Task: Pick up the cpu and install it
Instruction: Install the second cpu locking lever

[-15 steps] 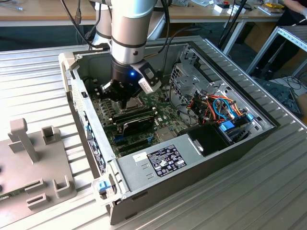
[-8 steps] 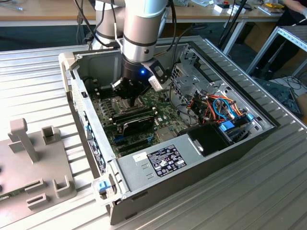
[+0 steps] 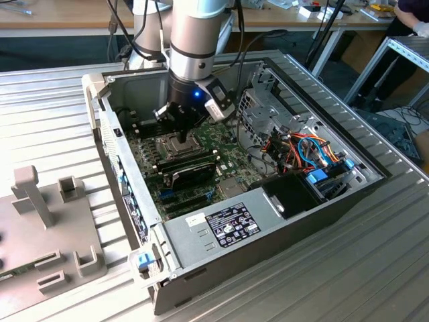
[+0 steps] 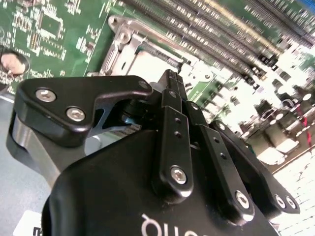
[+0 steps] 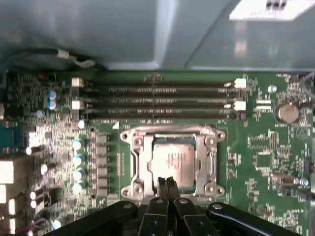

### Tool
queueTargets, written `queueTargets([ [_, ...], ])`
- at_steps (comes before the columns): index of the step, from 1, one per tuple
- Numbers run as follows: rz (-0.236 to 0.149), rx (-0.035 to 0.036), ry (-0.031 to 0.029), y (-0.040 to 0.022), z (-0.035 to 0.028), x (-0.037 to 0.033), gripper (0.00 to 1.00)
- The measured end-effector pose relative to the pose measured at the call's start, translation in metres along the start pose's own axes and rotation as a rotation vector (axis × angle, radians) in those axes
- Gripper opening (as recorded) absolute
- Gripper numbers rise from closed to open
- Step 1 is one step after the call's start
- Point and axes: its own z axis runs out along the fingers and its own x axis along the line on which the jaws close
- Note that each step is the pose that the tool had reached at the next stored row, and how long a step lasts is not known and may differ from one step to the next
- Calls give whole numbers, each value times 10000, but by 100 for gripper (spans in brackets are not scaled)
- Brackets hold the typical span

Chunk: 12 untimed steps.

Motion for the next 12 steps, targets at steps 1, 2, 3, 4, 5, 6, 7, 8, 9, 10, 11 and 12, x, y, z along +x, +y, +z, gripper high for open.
queueTargets([
  [1, -1, 0, 0, 14, 0, -1, 11],
  [2, -3, 0, 1, 21, 0, -7, 11],
  [3, -3, 0, 0, 24, 1, -22, 11],
  [4, -1, 0, 0, 27, 1, -46, 11],
  [5, 0, 0, -1, 28, 2, -67, 11],
  [6, -2, 1, 0, 29, 2, -79, 11],
  [7, 0, 1, 0, 30, 2, -79, 11],
  [8, 0, 3, 4, 30, -4, -80, 11],
  [9, -1, 1, 6, 31, -15, -81, 11],
  [10, -1, 5, 10, 31, -63, -83, 11],
  [11, -1, 5, 10, 31, -98, -84, 11],
  [12, -1, 5, 10, 31, -124, -84, 11],
])
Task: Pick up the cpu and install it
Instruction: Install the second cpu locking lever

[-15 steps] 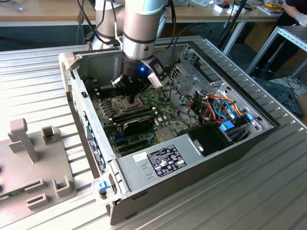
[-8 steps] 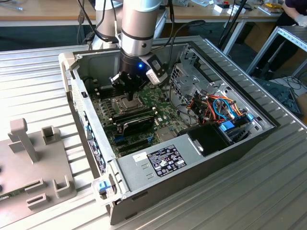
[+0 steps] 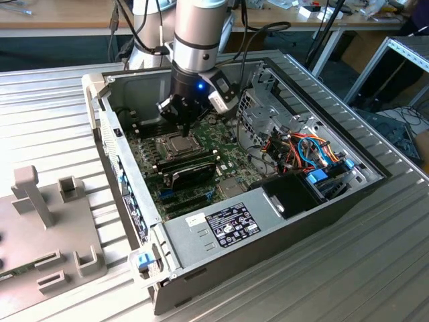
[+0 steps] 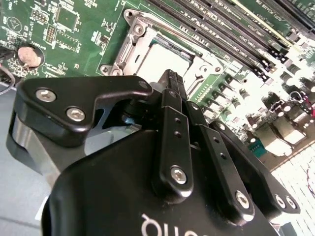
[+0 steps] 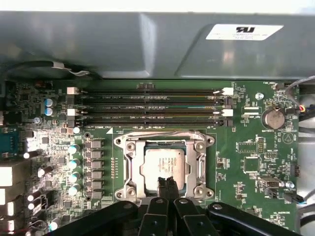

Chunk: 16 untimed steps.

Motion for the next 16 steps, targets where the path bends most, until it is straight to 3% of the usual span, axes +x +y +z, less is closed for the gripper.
queueTargets([
  [3, 0, -2, -1, 1, -60, -2, 11],
  [16, 0, 0, -1, 0, -93, -2, 11],
])
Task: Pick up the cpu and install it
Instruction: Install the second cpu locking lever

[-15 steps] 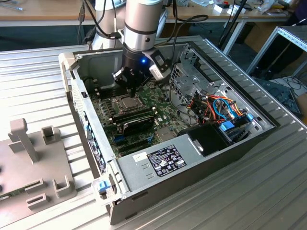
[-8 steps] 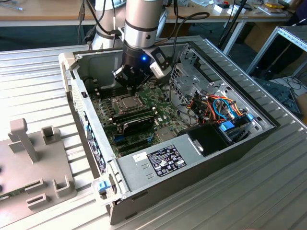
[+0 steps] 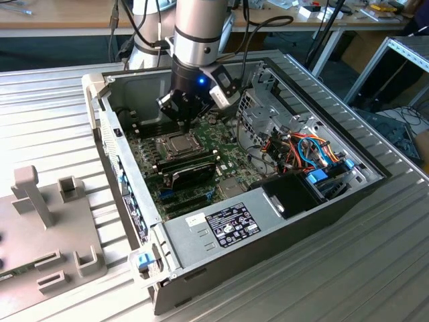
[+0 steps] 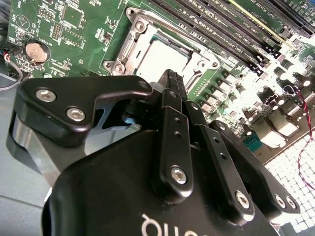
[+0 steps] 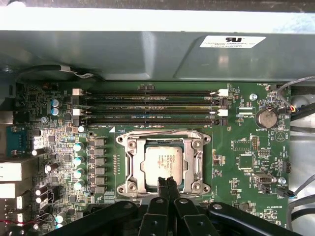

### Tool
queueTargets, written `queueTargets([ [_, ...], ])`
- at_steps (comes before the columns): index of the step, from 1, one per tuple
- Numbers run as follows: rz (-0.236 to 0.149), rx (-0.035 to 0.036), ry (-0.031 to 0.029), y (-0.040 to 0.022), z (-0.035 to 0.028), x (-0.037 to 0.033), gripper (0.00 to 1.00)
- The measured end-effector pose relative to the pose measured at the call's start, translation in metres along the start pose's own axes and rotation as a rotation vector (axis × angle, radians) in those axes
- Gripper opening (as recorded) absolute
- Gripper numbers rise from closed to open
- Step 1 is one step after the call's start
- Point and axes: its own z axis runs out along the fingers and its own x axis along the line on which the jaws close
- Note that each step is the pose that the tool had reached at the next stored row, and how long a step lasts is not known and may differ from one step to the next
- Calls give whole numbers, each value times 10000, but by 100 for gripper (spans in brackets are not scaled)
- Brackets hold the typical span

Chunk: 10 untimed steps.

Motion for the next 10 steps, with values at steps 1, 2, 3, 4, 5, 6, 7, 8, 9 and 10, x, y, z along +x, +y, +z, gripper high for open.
queueTargets([
  [1, 0, 0, 0, 0, -4, 0, 11],
  [2, 0, 0, 0, 0, -7, 0, 11],
  [3, 0, 0, 0, 0, -8, 0, 11],
  [4, 0, 0, 0, 0, -10, 0, 11],
  [5, 0, 0, 0, 0, -13, 0, 11],
  [6, 0, 0, 0, 0, -16, 0, 11],
  [7, 0, 0, 0, 0, -17, -1, 11],
  [8, 0, 0, 0, 0, -20, -1, 11],
  [9, 0, 0, 1, 0, -23, 0, 11],
  [10, 0, 0, 0, 0, -25, -1, 11],
])
